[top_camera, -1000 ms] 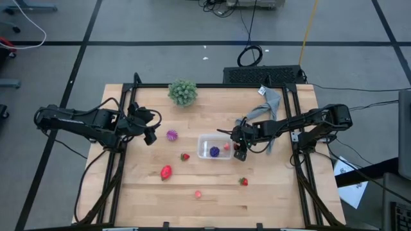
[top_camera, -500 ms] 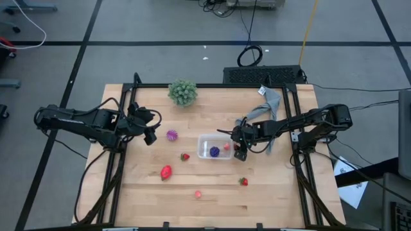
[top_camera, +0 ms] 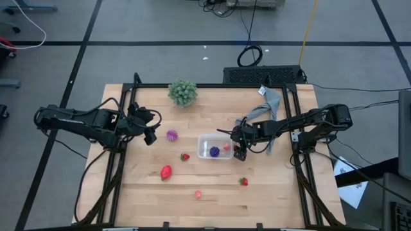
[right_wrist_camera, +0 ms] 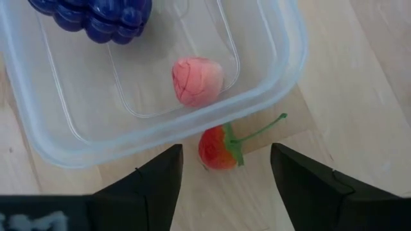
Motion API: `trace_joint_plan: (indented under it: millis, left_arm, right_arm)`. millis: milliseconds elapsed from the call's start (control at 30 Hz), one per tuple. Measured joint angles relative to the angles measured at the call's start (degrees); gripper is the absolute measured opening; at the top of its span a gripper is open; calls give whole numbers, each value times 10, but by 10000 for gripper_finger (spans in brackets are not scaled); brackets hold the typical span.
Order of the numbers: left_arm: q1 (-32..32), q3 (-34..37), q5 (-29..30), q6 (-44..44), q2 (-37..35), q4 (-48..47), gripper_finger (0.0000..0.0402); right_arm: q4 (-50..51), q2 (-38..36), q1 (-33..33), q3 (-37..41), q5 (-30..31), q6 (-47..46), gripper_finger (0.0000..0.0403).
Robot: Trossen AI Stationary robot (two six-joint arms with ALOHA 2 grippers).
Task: Pick and placing Produce into tupperware
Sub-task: Put the top right strawberry into the transparent container
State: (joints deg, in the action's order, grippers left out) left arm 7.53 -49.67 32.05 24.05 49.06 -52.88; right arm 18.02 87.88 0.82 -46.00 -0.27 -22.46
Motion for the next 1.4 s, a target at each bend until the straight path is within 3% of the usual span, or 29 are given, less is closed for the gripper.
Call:
trace_joint_plan:
  millis: [967,1400]
  left_arm:
    - [0,0,0,-1,0,0,243]
    - [0,0,5,-9,0,0,243]
  right_arm:
    - [2,0,-6,1,0,-19,228]
    - [-64,-2,-9,56,2,-39,228]
